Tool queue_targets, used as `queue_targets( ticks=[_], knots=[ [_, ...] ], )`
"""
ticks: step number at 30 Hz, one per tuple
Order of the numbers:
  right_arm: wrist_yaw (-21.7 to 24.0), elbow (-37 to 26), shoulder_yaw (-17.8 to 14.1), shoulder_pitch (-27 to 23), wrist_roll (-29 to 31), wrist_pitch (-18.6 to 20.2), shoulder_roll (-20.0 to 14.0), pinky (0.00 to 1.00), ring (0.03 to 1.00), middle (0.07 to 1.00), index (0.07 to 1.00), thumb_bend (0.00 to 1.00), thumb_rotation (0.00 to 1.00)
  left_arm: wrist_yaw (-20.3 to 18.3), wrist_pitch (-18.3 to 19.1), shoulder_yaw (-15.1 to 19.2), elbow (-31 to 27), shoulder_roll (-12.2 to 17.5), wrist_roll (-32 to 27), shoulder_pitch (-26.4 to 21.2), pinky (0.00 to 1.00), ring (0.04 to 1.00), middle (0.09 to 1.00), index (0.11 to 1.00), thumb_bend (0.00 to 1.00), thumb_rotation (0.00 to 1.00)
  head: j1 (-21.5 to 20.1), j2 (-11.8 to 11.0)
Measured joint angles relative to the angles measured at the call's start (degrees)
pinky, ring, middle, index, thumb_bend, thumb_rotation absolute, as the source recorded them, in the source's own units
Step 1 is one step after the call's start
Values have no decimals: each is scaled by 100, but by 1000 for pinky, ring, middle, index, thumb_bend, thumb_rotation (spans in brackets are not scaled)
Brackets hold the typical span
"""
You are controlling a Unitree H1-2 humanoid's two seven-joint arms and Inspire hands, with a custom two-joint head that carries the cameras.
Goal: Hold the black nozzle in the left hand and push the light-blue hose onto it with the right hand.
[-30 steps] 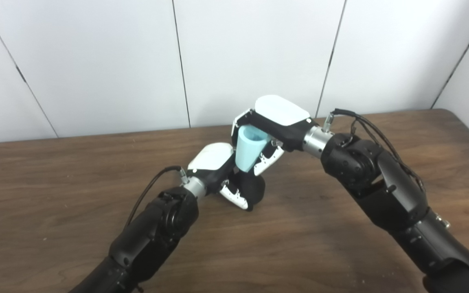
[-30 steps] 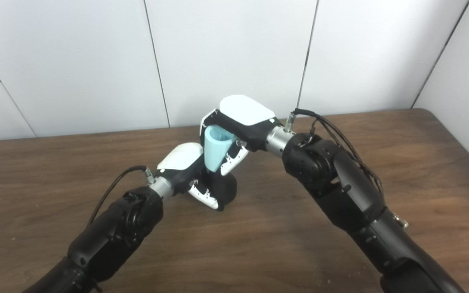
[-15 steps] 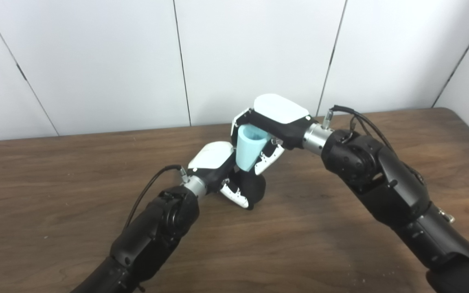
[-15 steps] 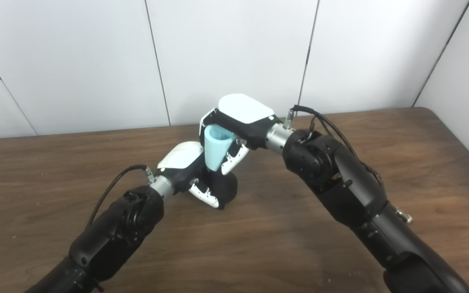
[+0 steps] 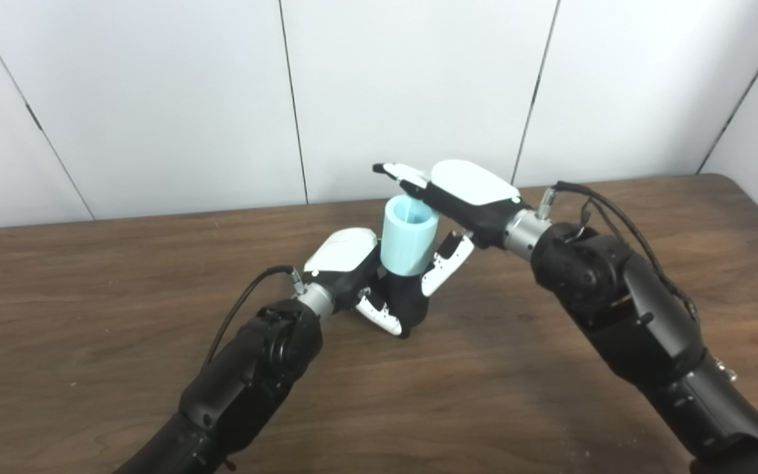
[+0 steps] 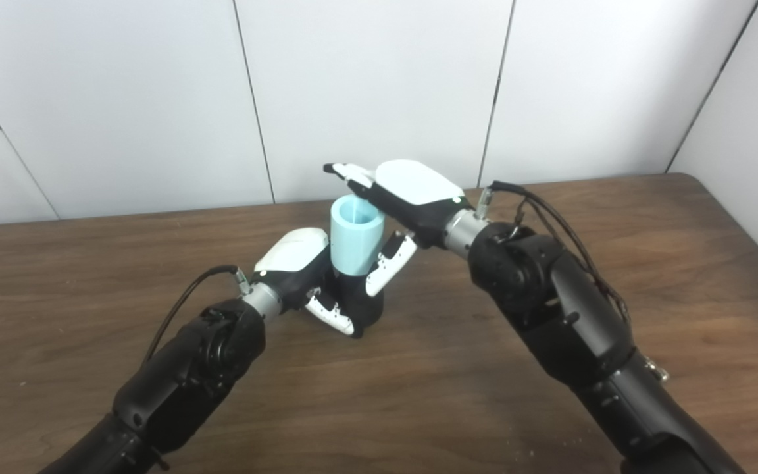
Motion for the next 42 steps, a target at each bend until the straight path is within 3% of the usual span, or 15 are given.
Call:
queue_targets(
  ticks=[2, 4, 7, 12, 17, 23, 28, 34, 42],
  knots=[
    [101, -35, -92, 2, 194, 64, -13, 1000, 1000, 1000, 1000, 1000, 520, 0, -4, 4, 1, -1, 0, 0, 376, 387, 467, 485, 527, 0, 0, 9],
    [123, -112, -189, 12, 380, 50, -15, 1000, 1000, 1000, 1000, 1000, 580, 0, -5, 9, 7, -5, 0, 0, 395, 398, 417, 491, 524, 0, 9, 18],
    [121, -172, -302, 24, 604, -48, -23, 1000, 1000, 1000, 1000, 1000, 661, 2, -6, 20, 30, -16, -2, 0, 451, 433, 416, 492, 525, 0, 26, 18],
    [118, -380, -507, 195, 947, -261, -87, 1000, 1000, 1000, 1000, 1000, 707, 2, -15, 26, 32, -18, -2, 1, 431, 409, 405, 491, 524, 0, 26, 18],
    [207, -640, -505, 334, 1183, -448, -188, 1000, 1000, 1000, 1000, 1000, 773, 2, -31, 31, 38, -12, -3, 1, 441, 435, 420, 491, 525, 0, 35, 26],
    [654, -842, -332, 258, 1255, -559, -509, 1000, 1000, 1000, 1000, 1000, 788, 2, -73, 35, 78, -16, -3, -9, 425, 426, 415, 491, 525, 0, 26, 18],
    [877, -963, -303, 213, 1300, -540, -547, 1000, 1000, 1000, 1000, 1000, 789, 2, -81, 38, 85, -16, -3, -11, 423, 424, 415, 491, 525, 0, 35, 18],
    [924, -966, -303, 214, 1321, -547, -580, 1000, 1000, 1000, 1000, 1000, 789, 2, -83, 38, 86, -16, -3, -12, 383, 401, 411, 490, 525, 0, 26, 18],
    [1022, -968, -265, 213, 1327, -541, -655, 1000, 1000, 1000, 1000, 1000, 798, 2, -86, 44, 87, -16, -3, -11, 402, 404, 410, 490, 525, 0, 44, 53]
  ],
)
